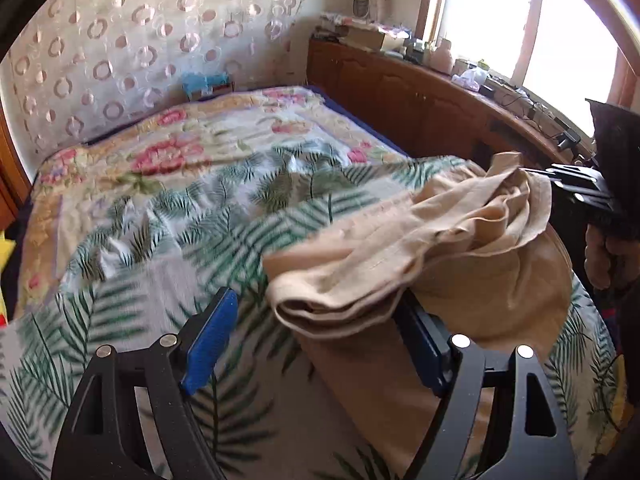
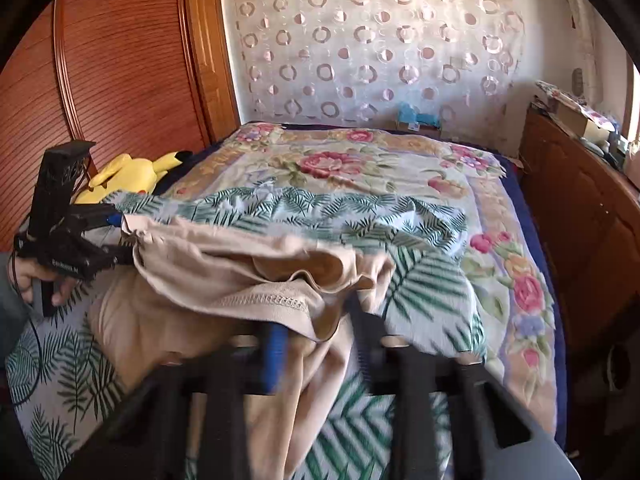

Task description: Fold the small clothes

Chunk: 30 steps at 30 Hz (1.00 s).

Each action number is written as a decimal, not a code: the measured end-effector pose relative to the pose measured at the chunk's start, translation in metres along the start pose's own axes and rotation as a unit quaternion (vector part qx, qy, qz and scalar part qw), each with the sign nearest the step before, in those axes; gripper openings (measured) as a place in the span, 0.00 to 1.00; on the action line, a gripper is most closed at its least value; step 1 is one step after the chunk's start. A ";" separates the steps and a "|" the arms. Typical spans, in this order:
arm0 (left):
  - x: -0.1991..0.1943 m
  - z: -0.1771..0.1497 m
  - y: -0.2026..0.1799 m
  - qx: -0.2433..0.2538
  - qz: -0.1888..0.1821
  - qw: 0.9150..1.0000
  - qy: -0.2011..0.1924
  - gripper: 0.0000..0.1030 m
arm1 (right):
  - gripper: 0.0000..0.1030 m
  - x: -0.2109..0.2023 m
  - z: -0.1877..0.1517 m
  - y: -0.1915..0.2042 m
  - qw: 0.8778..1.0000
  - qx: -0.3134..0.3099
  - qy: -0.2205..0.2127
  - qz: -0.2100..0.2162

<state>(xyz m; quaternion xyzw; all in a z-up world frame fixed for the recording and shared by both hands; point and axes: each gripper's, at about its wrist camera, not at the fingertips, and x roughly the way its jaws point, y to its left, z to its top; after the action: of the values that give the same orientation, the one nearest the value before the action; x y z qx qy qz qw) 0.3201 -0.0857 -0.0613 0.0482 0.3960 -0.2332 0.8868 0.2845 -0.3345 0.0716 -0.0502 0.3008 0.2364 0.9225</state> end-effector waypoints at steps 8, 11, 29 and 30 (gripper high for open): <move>0.015 0.018 0.032 -0.029 0.087 0.996 -0.012 0.78 | 0.03 0.008 0.037 -0.043 0.995 0.083 -0.004 -0.063; 0.017 0.011 0.044 -0.049 0.082 0.995 -0.003 0.78 | 0.06 0.002 0.037 -0.038 0.993 0.082 0.003 -0.082; 0.019 0.000 0.019 -0.064 -0.017 0.997 0.026 0.68 | 0.68 0.004 0.026 -0.037 0.990 0.124 0.063 -0.018; 0.022 -0.001 0.020 -0.070 -0.025 0.997 0.028 0.63 | 0.68 0.009 0.026 -0.041 0.989 0.133 0.066 -0.016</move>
<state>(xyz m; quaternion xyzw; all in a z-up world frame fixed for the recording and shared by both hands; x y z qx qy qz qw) 0.3411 -0.0761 -0.0794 -0.0173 0.4374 -0.2252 0.8705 0.3236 -0.3609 0.0852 0.0523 0.3893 0.1757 0.9027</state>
